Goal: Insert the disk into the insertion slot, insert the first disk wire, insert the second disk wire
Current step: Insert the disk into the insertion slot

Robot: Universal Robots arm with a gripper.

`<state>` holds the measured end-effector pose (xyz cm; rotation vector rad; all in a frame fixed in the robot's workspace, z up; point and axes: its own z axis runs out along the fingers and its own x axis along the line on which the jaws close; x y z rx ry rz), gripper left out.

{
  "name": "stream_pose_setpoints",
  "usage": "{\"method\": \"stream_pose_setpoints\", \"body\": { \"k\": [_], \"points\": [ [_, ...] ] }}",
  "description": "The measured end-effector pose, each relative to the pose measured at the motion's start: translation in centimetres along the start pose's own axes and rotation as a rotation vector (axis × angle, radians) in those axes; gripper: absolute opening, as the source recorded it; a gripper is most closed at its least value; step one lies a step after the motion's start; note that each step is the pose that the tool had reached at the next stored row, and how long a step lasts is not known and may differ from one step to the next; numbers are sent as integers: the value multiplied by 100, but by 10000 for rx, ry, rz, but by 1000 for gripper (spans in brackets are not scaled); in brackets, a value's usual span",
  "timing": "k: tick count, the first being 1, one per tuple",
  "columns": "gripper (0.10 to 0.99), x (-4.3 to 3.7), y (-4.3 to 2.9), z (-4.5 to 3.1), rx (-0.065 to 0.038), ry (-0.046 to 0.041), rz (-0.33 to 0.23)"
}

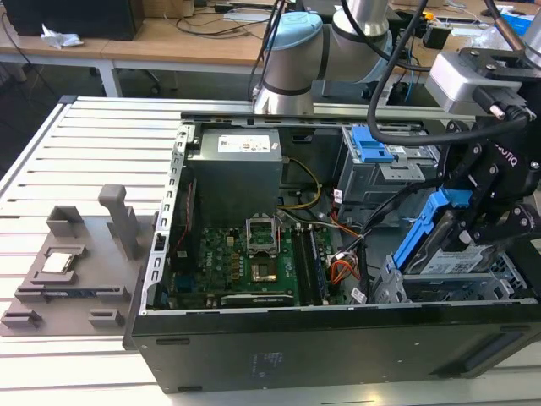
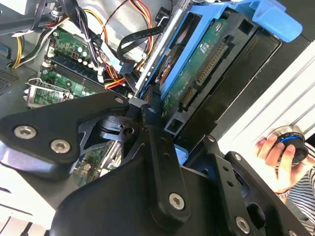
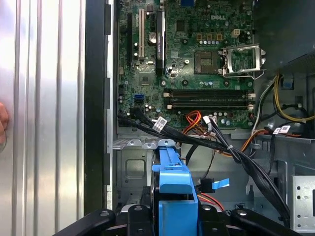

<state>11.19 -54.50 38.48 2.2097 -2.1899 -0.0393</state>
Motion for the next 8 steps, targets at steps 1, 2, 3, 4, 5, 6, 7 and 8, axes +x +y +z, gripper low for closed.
{"method": "stream_pose_setpoints", "body": {
  "k": [1,2,3,4,5,6,7,8],
  "points": [
    [365,0,0,0,0,1,0],
    [365,0,0,1,0,0,0],
    [365,0,0,1,0,0,0],
    [365,0,0,2,1,-1,0],
    [365,0,0,2,0,0,0],
    [365,0,0,2,0,-1,0],
    [365,0,0,2,0,1,0],
    [439,0,0,2,0,0,0]
  ]
}}
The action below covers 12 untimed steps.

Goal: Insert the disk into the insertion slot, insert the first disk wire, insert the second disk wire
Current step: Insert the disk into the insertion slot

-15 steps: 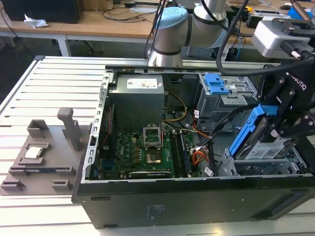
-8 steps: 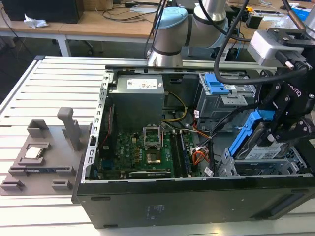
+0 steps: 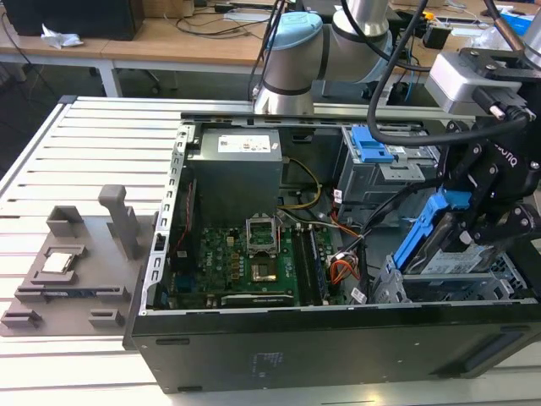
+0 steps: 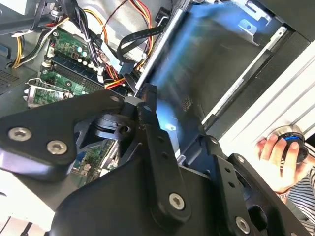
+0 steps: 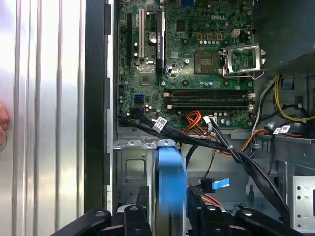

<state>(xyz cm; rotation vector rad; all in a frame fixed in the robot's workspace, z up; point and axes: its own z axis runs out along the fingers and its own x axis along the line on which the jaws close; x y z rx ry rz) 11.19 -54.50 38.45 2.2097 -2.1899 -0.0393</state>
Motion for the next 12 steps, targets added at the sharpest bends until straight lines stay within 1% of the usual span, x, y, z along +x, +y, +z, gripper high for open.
{"method": "stream_pose_setpoints", "body": {
  "k": [4,5,6,7,11,12],
  "points": [
    [439,0,0,1,0,0,0],
    [424,0,0,1,0,0,0],
    [361,0,0,2,0,-1,0],
    [361,0,0,2,0,0,0],
    [106,0,0,3,0,-1,0],
    [106,0,0,4,0,-1,0]
  ]
}}
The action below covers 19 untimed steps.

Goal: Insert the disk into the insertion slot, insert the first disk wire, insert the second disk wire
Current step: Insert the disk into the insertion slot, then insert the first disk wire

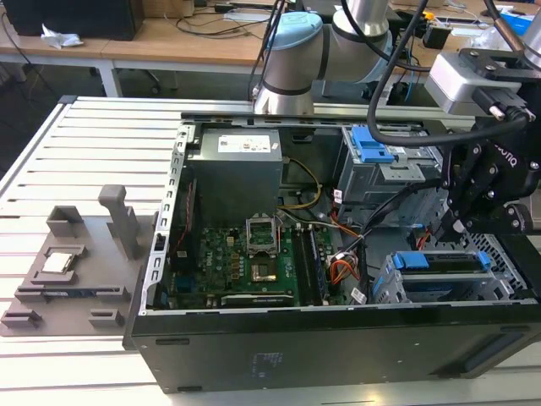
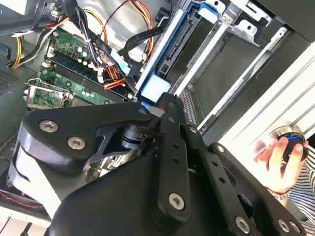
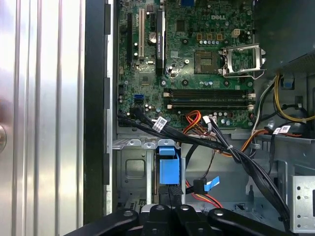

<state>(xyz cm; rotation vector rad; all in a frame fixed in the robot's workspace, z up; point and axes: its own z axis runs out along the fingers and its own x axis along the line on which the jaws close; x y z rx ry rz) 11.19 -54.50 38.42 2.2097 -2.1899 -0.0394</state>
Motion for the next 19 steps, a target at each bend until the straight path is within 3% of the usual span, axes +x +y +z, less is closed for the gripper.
{"method": "stream_pose_setpoints", "body": {
  "k": [11,16,19],
  "points": [
    [106,0,0,3,0,0,1],
    [106,1,-112,16,-1,1,0],
    [106,-24,-237,18,-1,0,0]
  ]
}}
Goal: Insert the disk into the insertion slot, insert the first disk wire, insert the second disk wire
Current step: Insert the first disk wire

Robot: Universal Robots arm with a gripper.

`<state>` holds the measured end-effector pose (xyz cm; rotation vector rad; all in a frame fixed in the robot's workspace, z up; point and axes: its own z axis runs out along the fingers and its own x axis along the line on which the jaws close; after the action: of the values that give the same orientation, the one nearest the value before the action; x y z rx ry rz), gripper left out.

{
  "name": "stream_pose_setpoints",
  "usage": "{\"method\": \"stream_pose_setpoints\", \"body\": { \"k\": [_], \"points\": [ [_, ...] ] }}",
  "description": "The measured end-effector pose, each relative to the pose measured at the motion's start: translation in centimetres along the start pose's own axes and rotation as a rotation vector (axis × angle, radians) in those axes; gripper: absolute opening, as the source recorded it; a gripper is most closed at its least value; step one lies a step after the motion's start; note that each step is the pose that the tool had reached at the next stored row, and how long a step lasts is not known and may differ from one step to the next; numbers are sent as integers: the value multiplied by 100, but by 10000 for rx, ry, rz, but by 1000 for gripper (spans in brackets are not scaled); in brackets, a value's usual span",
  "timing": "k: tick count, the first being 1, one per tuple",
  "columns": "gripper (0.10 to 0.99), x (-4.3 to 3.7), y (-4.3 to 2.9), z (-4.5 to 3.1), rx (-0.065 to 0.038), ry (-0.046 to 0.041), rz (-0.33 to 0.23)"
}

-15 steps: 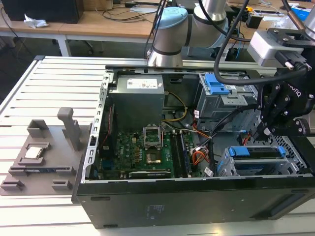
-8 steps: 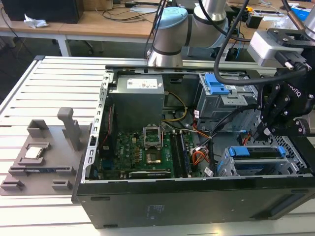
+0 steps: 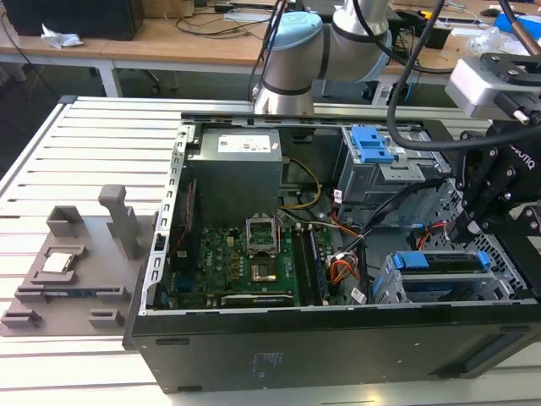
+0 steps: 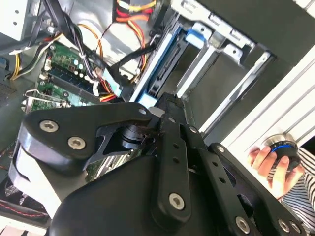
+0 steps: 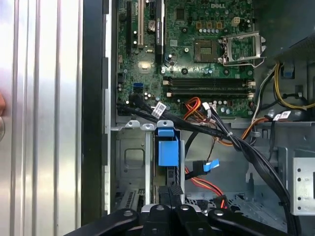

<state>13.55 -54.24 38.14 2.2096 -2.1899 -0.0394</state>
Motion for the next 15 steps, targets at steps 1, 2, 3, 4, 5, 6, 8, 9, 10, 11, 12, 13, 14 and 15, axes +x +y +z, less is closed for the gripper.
{"method": "stream_pose_setpoints", "body": {
  "k": [1,2,3,4,5,6,8,9,10,11,12,13,14,15],
  "points": [
    [106,-28,-67,1,0,0,0],
    [106,-55,-119,4,-1,1,0],
    [106,-84,-157,10,0,1,-1],
    [106,-105,-176,13,-1,2,0],
    [106,-121,-193,15,-1,2,0],
    [106,-164,-241,24,-3,3,1],
    [106,-260,-320,45,-7,10,0],
    [106,-292,-342,51,-8,11,0],
    [106,-321,-362,56,-9,12,-1],
    [106,-363,-398,64,-10,14,1],
    [106,-377,-419,69,-11,18,0],
    [106,-401,-469,83,-15,33,-4],
    [106,-409,-496,93,-17,53,-5],
    [106,-410,-500,95,-17,66,-5]
  ]
}}
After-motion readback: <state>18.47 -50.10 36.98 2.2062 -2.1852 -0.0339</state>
